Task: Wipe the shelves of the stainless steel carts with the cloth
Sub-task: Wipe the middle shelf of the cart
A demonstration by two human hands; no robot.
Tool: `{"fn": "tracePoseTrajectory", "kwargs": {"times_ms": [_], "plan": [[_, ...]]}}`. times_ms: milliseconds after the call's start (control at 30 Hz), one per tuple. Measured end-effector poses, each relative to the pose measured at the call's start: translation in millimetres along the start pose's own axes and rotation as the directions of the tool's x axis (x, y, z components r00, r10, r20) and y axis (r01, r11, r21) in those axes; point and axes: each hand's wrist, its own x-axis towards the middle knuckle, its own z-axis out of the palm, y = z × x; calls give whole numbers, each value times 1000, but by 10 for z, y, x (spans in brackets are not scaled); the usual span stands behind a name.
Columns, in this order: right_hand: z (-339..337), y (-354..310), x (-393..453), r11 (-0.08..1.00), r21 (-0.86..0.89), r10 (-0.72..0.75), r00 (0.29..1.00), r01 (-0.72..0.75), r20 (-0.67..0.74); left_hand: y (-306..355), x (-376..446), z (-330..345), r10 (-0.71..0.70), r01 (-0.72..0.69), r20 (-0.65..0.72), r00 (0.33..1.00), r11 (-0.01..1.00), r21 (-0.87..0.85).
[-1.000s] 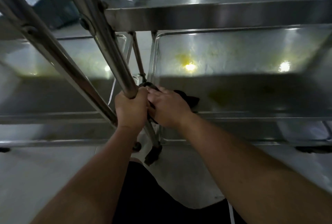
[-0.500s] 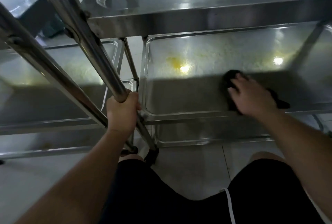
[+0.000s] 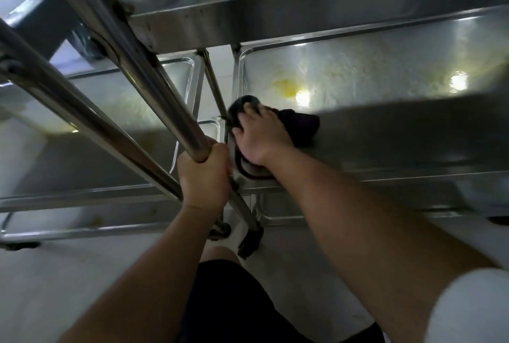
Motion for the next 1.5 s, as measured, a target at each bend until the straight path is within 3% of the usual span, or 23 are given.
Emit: {"fn": "tracePoseTrajectory", "kwargs": {"times_ms": [167, 267, 367, 433, 500, 567, 667, 733, 833, 967, 1100, 1200, 1300, 1400, 1500], "plan": [[-125, 331, -44, 986, -50, -161, 987, 161, 6, -17, 16, 7, -1, 1, -1, 1000, 999, -36], [-437, 1063, -63, 992, -116, 28, 984, -50, -179, -20, 6, 17, 10, -10, -7, 1000, 999, -34], [-730, 1776, -147, 923, -83, 339, 899, -375, -278, -11, -14, 34, 25, -26, -26, 999, 999, -41], [-763, 1903, -151, 861, -35, 478, 829, -508, -291, -10, -22, 48, 33, -34, -42, 999, 999, -37], [-692, 1727, -56, 836, 1, 527, 803, -548, -278, -11, -27, 63, 34, -36, -50, 998, 998, -50], [-578, 1341, 111, 877, 3, 466, 849, -481, -249, -16, -23, 65, 38, -40, -51, 998, 998, -53], [-282, 559, 339, 974, -17, 222, 961, -228, -166, -14, -19, 65, 51, -54, -57, 997, 997, -55], [-89, 60, 400, 998, 13, 65, 996, -65, -65, -13, -9, 60, 66, -69, -59, 996, 997, -45], [55, -235, 294, 992, 105, -64, 998, 62, 17, -15, -1, 58, 74, -76, -39, 997, 995, -61], [76, -42, -346, 950, 136, -295, 949, 280, 111, -43, 3, 46, 37, -40, -28, 999, 994, -103], [-48, 481, -1077, 909, 2, -412, 895, 418, 169, -43, -1, 46, 25, -26, -14, 1000, 997, -69], [-249, 967, -1265, 931, -93, -341, 931, 354, 128, -19, -19, 57, 28, -30, -23, 999, 997, -70], [-301, 1167, -1063, 988, -70, -134, 989, 137, 58, -20, -25, 70, 13, -16, -45, 999, 997, -72], [-183, 915, -603, 995, -70, 70, 998, -70, -5, -33, -23, 79, -3, -1, -68, 998, 998, -61], [-29, 316, -194, 996, -18, 93, 996, -93, 2, -29, -19, 77, 3, -7, -68, 998, 998, -66]]}}
